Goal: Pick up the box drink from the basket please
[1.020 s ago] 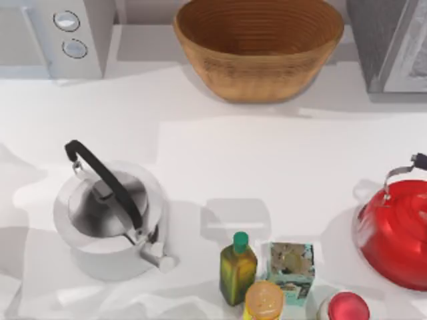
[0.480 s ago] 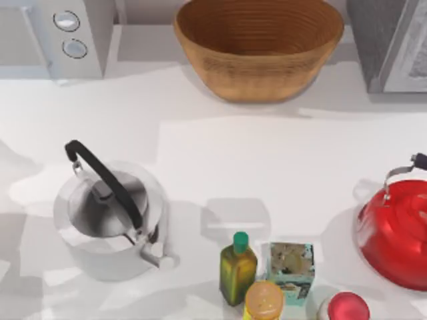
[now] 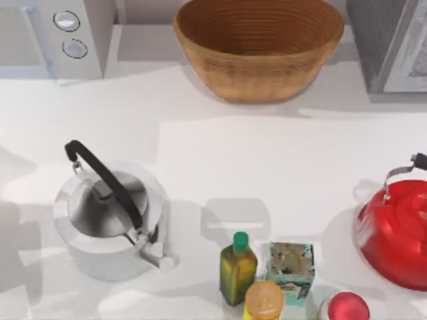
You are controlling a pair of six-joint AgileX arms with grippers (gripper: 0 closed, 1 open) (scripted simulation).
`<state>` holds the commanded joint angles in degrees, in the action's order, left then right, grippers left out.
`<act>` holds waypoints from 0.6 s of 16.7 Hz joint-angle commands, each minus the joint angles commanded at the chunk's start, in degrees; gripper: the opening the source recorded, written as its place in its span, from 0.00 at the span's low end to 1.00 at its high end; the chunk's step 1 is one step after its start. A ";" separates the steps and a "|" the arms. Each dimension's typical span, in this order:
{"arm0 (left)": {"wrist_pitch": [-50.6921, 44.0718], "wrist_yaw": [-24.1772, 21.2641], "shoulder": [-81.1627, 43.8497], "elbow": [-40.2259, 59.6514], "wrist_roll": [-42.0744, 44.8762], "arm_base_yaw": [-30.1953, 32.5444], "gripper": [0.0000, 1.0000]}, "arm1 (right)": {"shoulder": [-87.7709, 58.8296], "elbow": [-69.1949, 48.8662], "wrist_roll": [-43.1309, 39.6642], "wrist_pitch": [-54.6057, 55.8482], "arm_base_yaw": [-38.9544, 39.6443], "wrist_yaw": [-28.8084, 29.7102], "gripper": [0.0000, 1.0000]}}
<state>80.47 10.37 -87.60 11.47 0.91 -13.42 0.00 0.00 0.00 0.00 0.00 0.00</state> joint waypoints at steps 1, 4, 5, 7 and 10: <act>0.87 -0.12 -0.87 0.03 0.00 -0.07 0.00 | 0.00 0.00 0.00 0.00 0.00 0.00 1.00; 1.25 -0.17 -1.24 0.04 0.00 -0.11 0.00 | 0.00 0.00 0.00 0.00 0.00 0.00 1.00; 1.25 -0.17 -1.24 0.04 0.00 -0.11 0.00 | 0.00 0.00 0.00 0.00 0.00 0.00 1.00; 1.25 -0.17 -1.24 0.04 0.00 -0.11 0.08 | 0.00 0.00 0.00 0.00 0.00 0.00 1.00; 1.25 -0.17 -1.24 0.04 0.00 -0.11 0.30 | 0.00 0.00 0.00 0.00 0.00 0.00 1.00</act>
<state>81.72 10.21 -88.84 11.52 0.91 -13.52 0.00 0.00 0.00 0.00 0.00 0.00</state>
